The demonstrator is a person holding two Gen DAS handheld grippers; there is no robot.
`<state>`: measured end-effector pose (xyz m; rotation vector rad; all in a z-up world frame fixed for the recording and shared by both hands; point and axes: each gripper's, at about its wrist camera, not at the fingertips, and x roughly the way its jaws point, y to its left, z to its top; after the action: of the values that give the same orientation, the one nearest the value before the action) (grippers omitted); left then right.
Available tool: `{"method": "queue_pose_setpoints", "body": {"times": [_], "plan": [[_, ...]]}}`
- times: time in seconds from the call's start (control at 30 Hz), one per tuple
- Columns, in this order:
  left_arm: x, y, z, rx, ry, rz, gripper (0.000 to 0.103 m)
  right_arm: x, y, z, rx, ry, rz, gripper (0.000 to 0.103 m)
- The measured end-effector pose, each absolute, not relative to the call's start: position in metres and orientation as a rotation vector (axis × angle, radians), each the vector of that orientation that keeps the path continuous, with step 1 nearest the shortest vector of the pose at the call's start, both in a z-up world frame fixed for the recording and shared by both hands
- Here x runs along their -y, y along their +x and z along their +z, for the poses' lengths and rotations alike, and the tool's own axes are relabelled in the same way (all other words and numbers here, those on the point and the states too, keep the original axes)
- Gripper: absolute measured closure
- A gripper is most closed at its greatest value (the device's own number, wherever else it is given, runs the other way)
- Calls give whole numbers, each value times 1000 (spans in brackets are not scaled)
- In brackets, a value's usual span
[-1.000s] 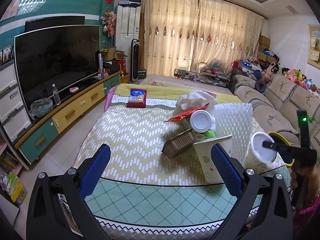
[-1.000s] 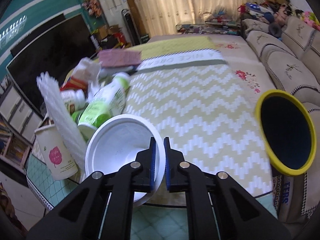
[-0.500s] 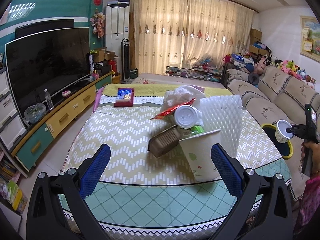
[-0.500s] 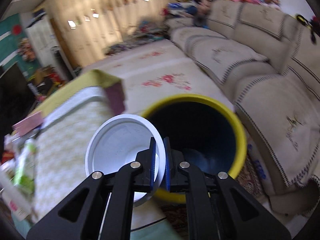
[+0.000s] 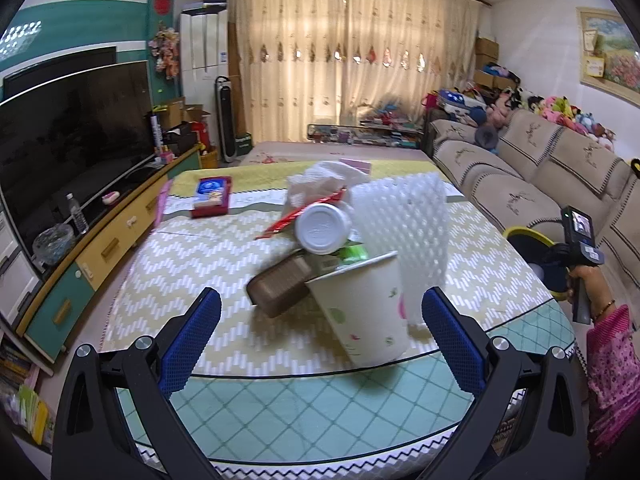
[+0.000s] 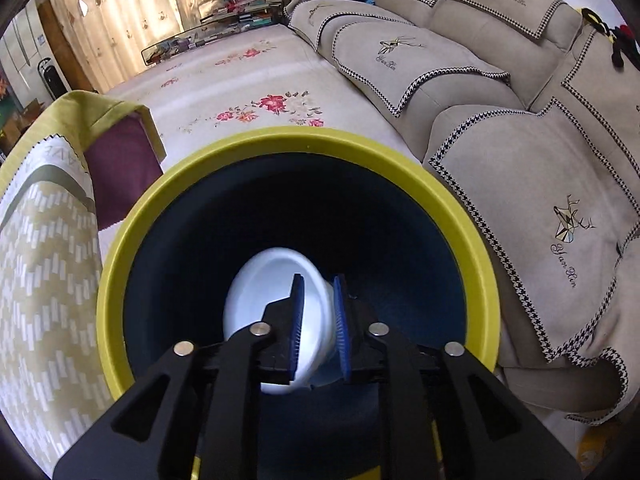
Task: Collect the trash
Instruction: 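Carry the bowl over the yellow-rimmed bin and release it with the right gripper, then grasp the white bubble-wrap sleeve with the left gripper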
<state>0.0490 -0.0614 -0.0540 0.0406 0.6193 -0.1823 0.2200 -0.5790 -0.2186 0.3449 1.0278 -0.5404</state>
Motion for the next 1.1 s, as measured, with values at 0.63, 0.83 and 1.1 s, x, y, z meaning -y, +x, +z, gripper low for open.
{"method": "queue_pose_setpoints", "body": {"times": [0.63,0.83,1.1], "plan": [[167,128,-46,-661,133,-278,4,517,150,-160,-847,336,-405,68],[164,167,-66,-745,84,-210,19,511,135,-151,-809,353,-371,64],[160,180,-75,-780,30,-238,74,513,128,-154,-803,384,-349,64]]}}
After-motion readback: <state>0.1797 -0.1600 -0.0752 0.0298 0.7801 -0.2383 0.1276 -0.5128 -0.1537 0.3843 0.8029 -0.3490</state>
